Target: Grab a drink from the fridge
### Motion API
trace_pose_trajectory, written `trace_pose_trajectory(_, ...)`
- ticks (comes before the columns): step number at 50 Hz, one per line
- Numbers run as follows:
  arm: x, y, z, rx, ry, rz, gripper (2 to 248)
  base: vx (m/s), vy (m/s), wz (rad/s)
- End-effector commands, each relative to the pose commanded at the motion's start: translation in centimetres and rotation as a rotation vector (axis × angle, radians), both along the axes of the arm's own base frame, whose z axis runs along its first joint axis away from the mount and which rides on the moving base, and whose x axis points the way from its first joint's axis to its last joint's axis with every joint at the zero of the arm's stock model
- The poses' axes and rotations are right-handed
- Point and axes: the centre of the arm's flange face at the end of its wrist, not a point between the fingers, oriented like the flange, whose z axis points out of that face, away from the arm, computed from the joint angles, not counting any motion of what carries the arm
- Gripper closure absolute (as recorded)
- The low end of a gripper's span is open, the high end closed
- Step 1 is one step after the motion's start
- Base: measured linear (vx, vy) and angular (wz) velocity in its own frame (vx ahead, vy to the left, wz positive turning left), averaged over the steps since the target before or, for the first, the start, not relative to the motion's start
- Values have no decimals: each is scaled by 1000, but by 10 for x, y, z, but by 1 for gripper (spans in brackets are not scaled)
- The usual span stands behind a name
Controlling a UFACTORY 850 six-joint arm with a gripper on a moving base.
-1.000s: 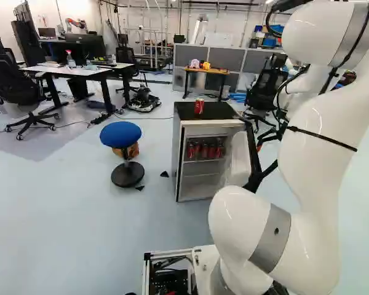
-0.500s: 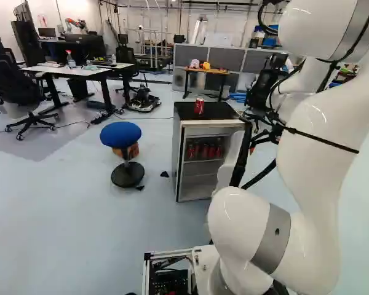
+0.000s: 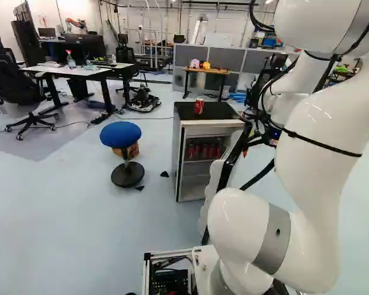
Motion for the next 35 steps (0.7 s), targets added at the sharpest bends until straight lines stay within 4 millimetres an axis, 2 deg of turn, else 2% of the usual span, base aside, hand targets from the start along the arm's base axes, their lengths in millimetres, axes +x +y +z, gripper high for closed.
trace_pose_trajectory(35,-11,62,-1,-75,-72,120,3,0,0,0)
